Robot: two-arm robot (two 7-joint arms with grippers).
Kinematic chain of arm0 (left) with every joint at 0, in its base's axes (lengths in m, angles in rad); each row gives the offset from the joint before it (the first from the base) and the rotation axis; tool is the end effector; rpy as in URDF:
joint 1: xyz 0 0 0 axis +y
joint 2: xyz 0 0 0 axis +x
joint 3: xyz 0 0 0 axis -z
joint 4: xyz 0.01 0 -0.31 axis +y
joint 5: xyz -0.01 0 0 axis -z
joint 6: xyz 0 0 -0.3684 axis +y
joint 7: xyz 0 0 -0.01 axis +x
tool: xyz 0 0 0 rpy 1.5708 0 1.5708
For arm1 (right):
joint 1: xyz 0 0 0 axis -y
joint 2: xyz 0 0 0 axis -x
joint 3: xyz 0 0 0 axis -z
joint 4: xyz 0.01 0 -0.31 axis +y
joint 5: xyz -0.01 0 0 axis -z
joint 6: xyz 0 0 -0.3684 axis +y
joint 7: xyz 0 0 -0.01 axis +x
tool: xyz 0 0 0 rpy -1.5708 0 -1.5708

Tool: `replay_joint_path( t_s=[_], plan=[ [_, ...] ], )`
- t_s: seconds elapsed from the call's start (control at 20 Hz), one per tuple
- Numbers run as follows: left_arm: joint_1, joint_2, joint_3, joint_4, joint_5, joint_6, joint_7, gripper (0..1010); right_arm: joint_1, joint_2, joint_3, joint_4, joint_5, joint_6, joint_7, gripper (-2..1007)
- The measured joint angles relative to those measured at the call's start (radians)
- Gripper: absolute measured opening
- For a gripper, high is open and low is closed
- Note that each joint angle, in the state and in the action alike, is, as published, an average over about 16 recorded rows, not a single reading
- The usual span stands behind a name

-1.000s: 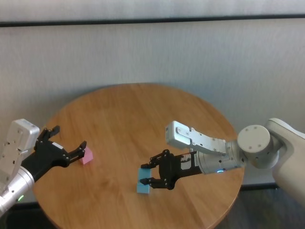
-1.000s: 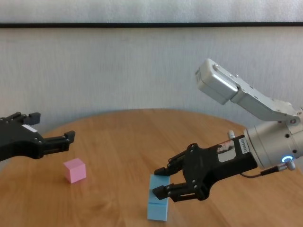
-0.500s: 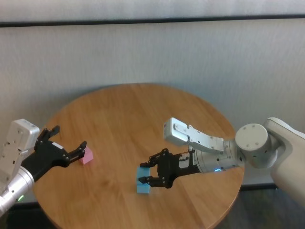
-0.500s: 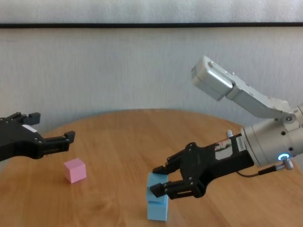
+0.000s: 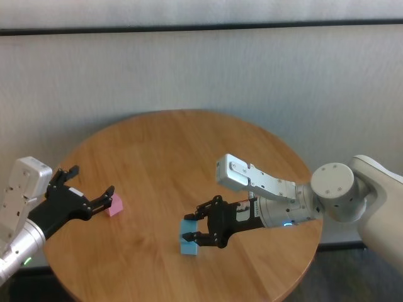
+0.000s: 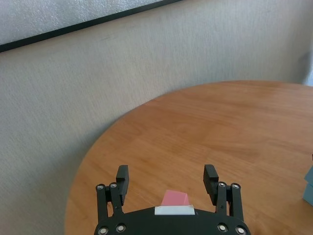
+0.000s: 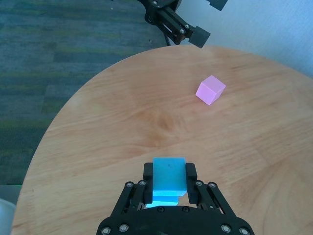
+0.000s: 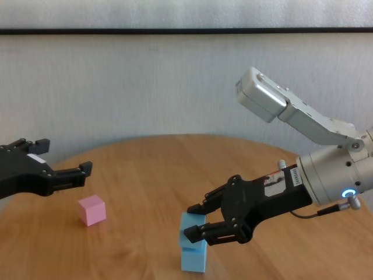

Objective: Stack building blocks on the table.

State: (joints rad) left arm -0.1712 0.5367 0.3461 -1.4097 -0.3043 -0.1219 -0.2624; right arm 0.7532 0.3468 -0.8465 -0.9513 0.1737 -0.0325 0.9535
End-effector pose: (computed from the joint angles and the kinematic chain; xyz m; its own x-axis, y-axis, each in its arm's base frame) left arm 0.4210 0.0829 -0.3252 0.4817 0.8425 0.2410 -0.8757 0.4735 0.0949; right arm 0.5513 0.0373 -0.2852 0.9767 -0.1023 0.1889 0.1893 0.8254 -0.5318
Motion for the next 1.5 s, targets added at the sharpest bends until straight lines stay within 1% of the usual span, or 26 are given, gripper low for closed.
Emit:
replay_joint_path(
  t_s=[0.2, 0.45, 0.65, 0.9, 1.05, 1.2, 1.35, 1.4, 1.5],
  plan=[
    [0.000, 0.000, 0.000, 0.000, 0.000, 0.000, 0.000, 999, 0.000, 0.000, 0.000, 0.000, -0.001, -0.003, 0.001, 383],
    [0.000, 0.000, 0.000, 0.000, 0.000, 0.000, 0.000, 999, 0.000, 0.000, -0.001, 0.001, -0.003, -0.006, 0.001, 457],
    [0.000, 0.000, 0.000, 0.000, 0.000, 0.000, 0.000, 999, 0.000, 0.001, -0.002, 0.001, -0.004, -0.008, 0.002, 559],
    [0.000, 0.000, 0.000, 0.000, 0.000, 0.000, 0.000, 999, 0.000, 0.001, -0.002, 0.002, -0.004, -0.009, 0.001, 723],
    [0.000, 0.000, 0.000, 0.000, 0.000, 0.000, 0.000, 999, -0.007, 0.008, 0.005, -0.011, 0.004, -0.006, -0.004, 819],
    [0.000, 0.000, 0.000, 0.000, 0.000, 0.000, 0.000, 999, -0.025, 0.027, 0.024, -0.044, 0.028, 0.002, -0.011, 895],
    [0.000, 0.000, 0.000, 0.000, 0.000, 0.000, 0.000, 999, -0.057, 0.056, 0.059, -0.101, 0.070, 0.008, -0.032, 949],
    [0.000, 0.000, 0.000, 0.000, 0.000, 0.000, 0.000, 999, -0.072, 0.067, 0.074, -0.123, 0.086, 0.008, -0.046, 963],
    [0.000, 0.000, 0.000, 0.000, 0.000, 0.000, 0.000, 999, -0.108, 0.088, 0.112, -0.174, 0.120, 0.005, -0.093, 985]
  ],
)
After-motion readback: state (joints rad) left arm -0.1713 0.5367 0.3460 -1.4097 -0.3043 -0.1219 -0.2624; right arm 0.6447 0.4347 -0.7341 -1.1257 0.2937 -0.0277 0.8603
